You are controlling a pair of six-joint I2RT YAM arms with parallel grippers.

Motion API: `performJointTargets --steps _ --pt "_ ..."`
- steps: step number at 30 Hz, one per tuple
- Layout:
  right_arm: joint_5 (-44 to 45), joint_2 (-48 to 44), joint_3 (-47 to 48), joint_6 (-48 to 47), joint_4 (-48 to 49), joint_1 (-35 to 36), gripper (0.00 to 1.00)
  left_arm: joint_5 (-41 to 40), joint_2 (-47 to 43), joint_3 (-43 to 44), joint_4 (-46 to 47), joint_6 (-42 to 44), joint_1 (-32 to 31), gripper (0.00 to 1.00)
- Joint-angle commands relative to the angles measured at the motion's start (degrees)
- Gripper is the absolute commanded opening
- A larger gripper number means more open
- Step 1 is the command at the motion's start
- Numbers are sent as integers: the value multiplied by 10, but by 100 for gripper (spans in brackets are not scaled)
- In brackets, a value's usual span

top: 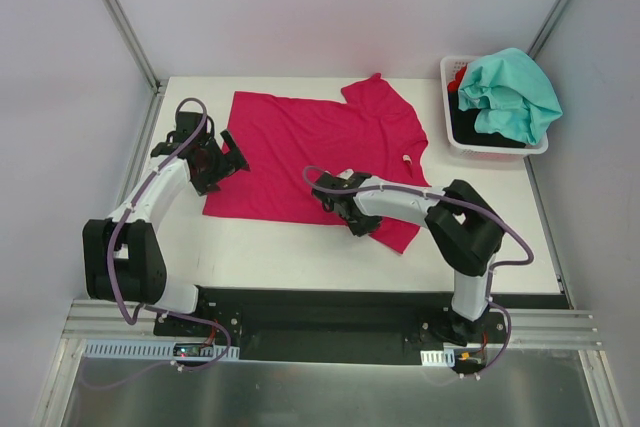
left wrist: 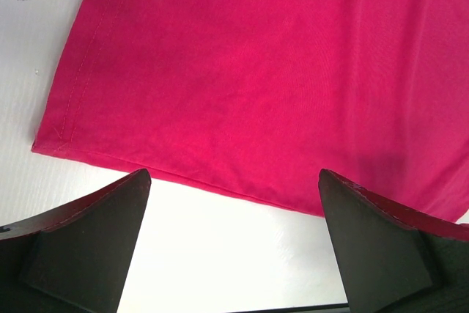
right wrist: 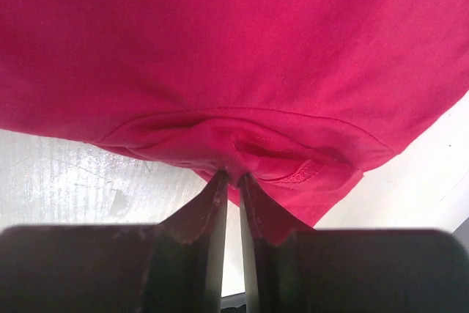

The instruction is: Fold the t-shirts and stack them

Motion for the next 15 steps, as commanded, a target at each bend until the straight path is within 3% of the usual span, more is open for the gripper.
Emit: performJointTargets --steps 1,4,15 --pt "-10 1 4 -12 5 -7 12 -1 6 23 -9 8 3 99" --pt "-13 -4 9 -12 -1 -6 6 0 5 24 -9 8 3 99" --pt "-9 -58 19 7 -52 17 4 8 -12 24 -16 1 -4 99"
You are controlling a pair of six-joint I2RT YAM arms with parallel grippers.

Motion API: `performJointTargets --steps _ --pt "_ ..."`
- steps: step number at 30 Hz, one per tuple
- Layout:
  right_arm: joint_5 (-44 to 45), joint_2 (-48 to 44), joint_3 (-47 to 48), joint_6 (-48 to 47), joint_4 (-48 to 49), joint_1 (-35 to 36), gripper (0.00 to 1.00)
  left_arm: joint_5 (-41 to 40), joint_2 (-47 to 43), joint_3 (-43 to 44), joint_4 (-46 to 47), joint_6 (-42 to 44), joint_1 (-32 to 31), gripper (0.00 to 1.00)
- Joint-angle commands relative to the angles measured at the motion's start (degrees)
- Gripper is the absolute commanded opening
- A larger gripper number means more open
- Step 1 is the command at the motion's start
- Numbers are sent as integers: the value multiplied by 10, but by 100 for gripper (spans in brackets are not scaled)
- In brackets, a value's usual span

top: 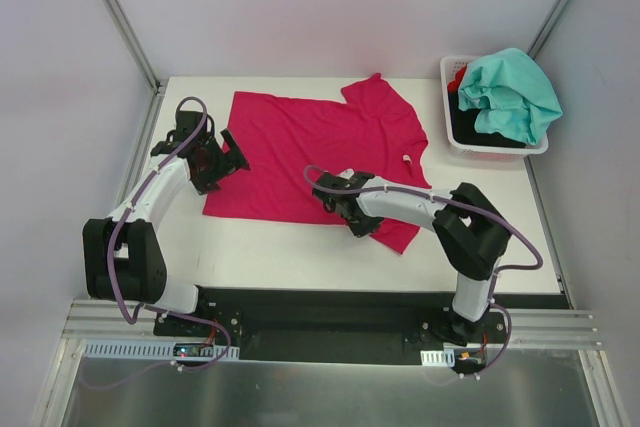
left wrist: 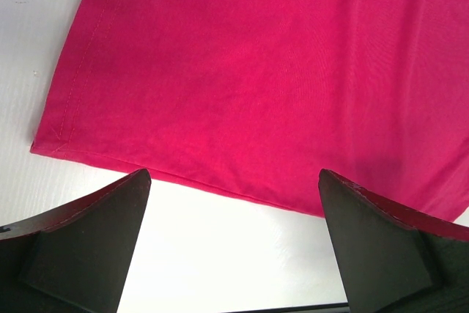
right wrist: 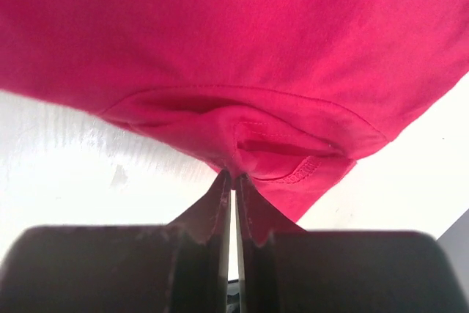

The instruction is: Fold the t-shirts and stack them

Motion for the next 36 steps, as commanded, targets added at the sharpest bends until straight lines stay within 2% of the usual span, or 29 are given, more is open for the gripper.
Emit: performJointTargets --steps 1,14,30,36 --pt "-4 -49 25 15 -46 20 4 9 -19 18 -15 1 -5 99" --pt "-37 -18 54 39 -62 69 4 10 -34 19 -26 2 -9 99" --pt "-87 8 46 81 -65 127 6 16 -38 23 -28 1 -9 99" --pt "-101 58 71 97 -63 155 12 19 -39 22 -28 1 -10 99"
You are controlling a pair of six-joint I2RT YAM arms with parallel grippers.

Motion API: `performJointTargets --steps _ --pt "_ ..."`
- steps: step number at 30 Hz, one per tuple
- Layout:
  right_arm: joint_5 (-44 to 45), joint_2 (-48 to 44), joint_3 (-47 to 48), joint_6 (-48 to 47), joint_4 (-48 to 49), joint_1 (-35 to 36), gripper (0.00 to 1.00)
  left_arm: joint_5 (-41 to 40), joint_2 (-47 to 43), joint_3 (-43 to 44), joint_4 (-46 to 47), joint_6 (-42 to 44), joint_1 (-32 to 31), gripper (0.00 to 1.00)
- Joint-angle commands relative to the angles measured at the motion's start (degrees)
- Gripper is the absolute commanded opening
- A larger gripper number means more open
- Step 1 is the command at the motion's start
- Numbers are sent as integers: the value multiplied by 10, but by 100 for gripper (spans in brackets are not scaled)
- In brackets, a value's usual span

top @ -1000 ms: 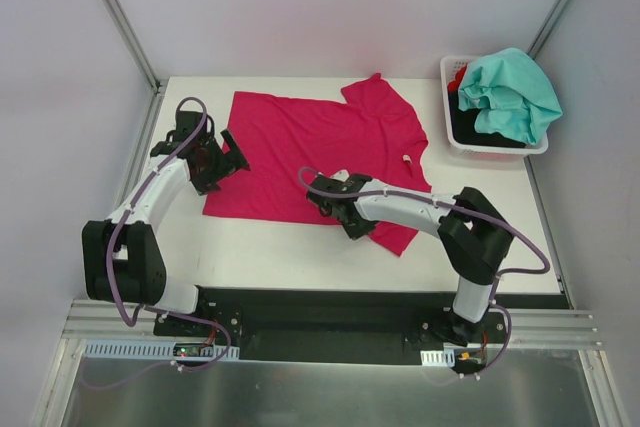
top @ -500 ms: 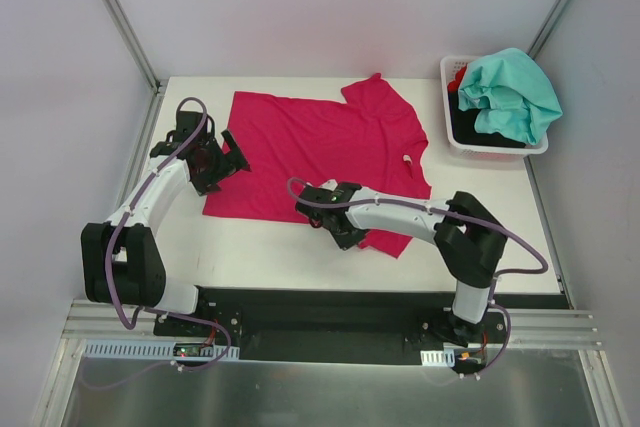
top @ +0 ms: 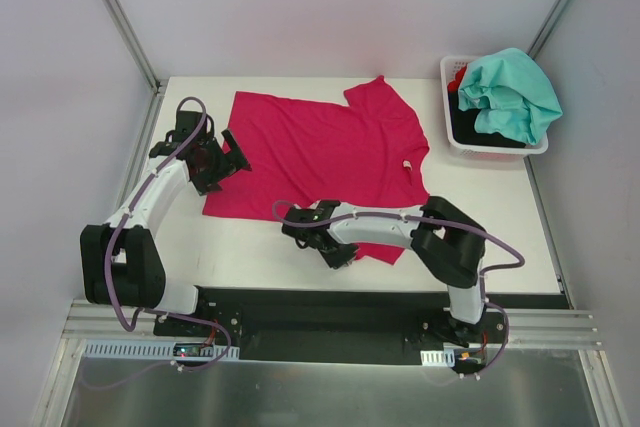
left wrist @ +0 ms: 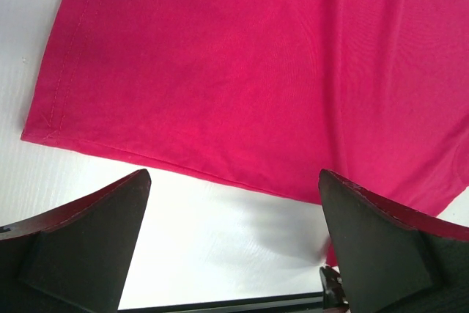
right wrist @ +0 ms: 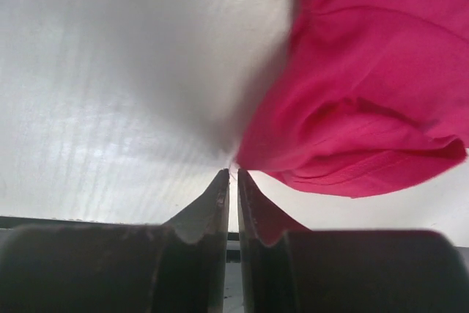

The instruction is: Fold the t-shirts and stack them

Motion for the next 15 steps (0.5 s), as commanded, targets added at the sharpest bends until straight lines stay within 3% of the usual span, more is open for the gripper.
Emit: performJointTargets --steps 1,8,15 --pt "-22 35 38 24 -16 23 13 6 -24 20 -11 1 -5 99" --pt "-43 50 78 24 -18 35 15 8 -23 21 -12 0 -5 99" --pt "-8 26 82 22 -42 25 15 9 -18 25 -12 0 -10 99"
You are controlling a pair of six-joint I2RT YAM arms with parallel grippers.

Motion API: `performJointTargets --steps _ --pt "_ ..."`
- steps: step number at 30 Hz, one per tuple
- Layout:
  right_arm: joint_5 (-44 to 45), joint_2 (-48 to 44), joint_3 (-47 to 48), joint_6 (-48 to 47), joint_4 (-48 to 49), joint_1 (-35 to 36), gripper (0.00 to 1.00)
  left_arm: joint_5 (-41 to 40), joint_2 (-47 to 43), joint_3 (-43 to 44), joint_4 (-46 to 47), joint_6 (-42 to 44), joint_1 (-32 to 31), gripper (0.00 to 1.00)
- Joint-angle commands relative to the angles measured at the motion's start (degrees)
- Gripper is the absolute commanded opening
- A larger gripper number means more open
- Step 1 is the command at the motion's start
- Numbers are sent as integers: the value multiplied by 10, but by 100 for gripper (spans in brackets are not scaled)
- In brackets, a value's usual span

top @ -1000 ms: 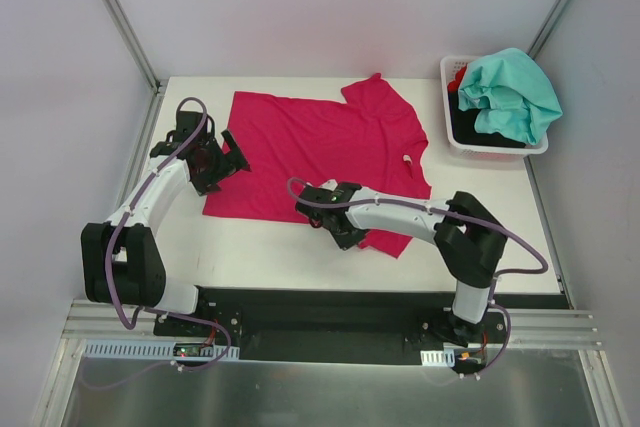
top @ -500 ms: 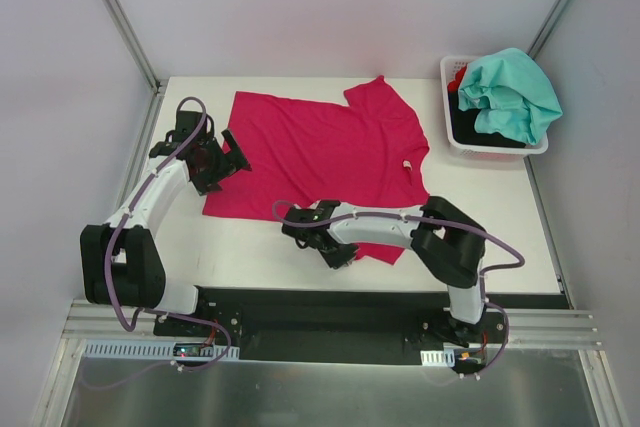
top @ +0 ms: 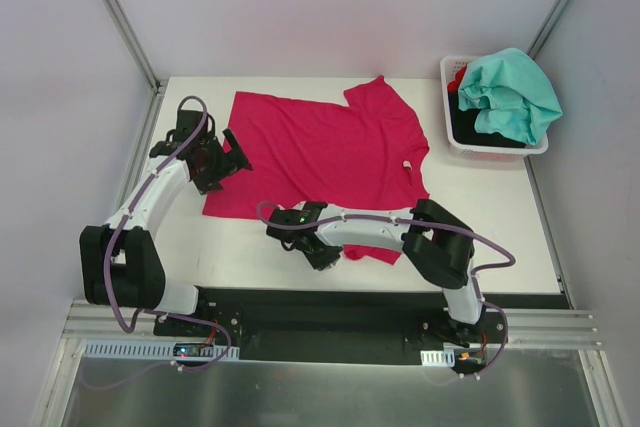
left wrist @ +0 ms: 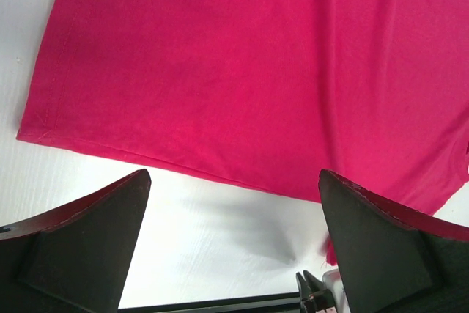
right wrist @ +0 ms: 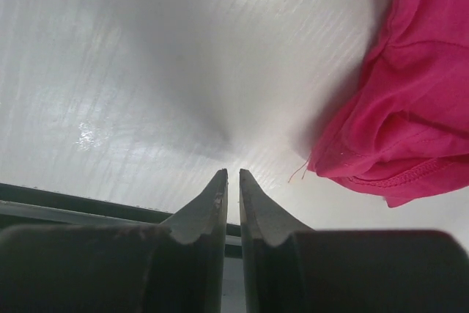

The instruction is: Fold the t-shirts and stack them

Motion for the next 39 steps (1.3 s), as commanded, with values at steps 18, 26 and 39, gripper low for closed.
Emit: performJointTargets --steps 18,26,39 --pt "66 -133 -106 -54 33 -210 25 -18 22 38 -4 -26 -85 99" --pt "58 -131 -117 -91 59 -259 25 -19 54 49 -2 -27 -126 99" --pt "40 -149 -160 -91 71 -290 23 127 130 99 98 -10 -140 99"
